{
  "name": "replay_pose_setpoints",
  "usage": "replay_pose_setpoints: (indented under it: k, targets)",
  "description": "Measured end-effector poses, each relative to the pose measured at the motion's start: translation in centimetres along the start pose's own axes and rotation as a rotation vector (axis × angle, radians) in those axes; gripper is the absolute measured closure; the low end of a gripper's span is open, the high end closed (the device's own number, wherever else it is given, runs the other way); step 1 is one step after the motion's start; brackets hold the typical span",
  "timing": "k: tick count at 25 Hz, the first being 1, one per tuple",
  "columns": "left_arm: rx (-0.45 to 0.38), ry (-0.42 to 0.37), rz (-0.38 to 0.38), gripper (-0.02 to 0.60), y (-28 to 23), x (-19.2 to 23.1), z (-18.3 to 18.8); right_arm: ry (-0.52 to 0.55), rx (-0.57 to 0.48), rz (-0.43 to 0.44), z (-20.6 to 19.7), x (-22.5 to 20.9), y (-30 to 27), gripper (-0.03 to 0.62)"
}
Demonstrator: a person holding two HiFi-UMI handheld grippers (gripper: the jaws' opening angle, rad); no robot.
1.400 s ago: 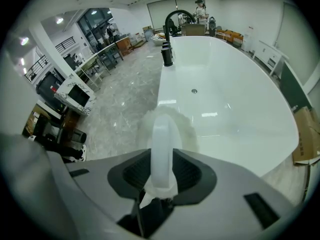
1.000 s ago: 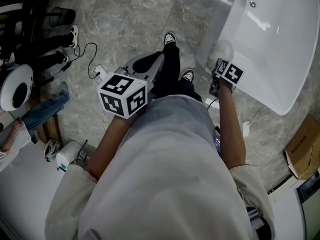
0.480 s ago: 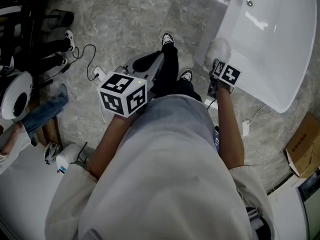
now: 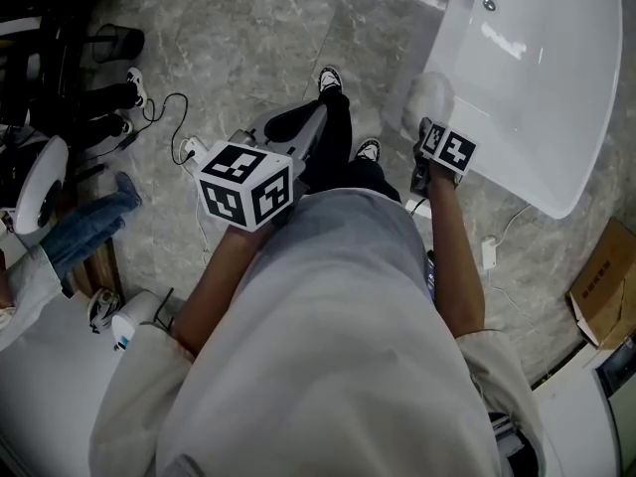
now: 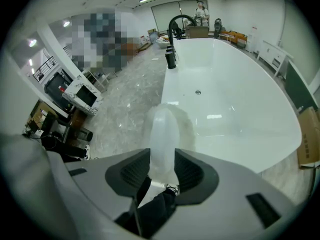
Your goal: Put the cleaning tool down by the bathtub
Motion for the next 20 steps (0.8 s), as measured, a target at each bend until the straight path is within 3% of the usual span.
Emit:
replay_pose_setpoints:
  k: [20]
  targets:
    - [-0.026, -0.005, -0.025, 0.571, -0.1, -1.3, -0.3, -0.046, -0.038, 0.069, -1.1, -0.1, 1.8, 0.468]
Point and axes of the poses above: the fingertips, and each gripper's own axes: y backward along the fingers, x to its left, z out of its top, the point moved 1 cm from there along y, backward along the fingers, and after that the axes turned 12 degrees about x, right-handed, at the moved point
